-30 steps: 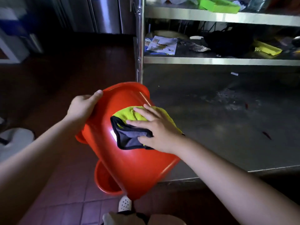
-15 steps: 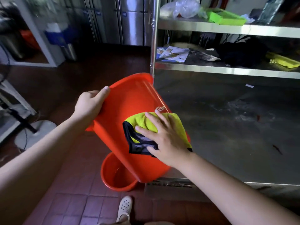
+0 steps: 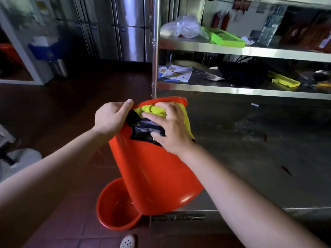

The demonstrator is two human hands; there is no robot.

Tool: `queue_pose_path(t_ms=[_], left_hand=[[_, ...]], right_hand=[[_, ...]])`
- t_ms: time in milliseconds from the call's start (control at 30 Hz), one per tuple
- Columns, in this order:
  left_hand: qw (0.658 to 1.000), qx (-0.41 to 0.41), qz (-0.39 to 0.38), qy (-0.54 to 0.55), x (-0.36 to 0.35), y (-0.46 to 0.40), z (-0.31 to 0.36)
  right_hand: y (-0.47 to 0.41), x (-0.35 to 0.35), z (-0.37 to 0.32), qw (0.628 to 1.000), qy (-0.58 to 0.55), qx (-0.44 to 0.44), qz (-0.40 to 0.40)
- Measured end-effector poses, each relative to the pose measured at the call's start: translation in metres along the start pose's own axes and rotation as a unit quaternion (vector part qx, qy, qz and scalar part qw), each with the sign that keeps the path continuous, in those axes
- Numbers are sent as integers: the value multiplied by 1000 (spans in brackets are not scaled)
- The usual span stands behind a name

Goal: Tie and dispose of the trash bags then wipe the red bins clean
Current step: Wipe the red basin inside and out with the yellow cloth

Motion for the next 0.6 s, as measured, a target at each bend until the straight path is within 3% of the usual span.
queue_pose_path(t_ms=[100, 200, 467, 533, 600], left_hand=[[1000, 11, -3, 20, -2, -2, -13], [999, 27, -1, 44, -3, -6, -26], [992, 68, 3, 103, 1, -9, -60], [993, 64, -2, 103, 1, -8, -69], [992, 72, -5, 101, -1, -9, -80]], right_hand=[[7, 4, 27, 994, -58, -85, 38], [19, -7, 59, 968, -137, -212, 12], [41, -40, 116, 826, -278, -490, 10], [40, -45, 119, 818, -264, -511, 3], [33, -47, 111, 845, -225, -486, -2]])
Point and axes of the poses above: each hand's wrist, its own y-axis away from the middle knuckle, its own x-axis out of the back of the hand, z = x × y, the point moved 7 cm from there along -y, towards the middle knuckle, and after that the axes turned 8 degrees about z, right-handed, at the moved point
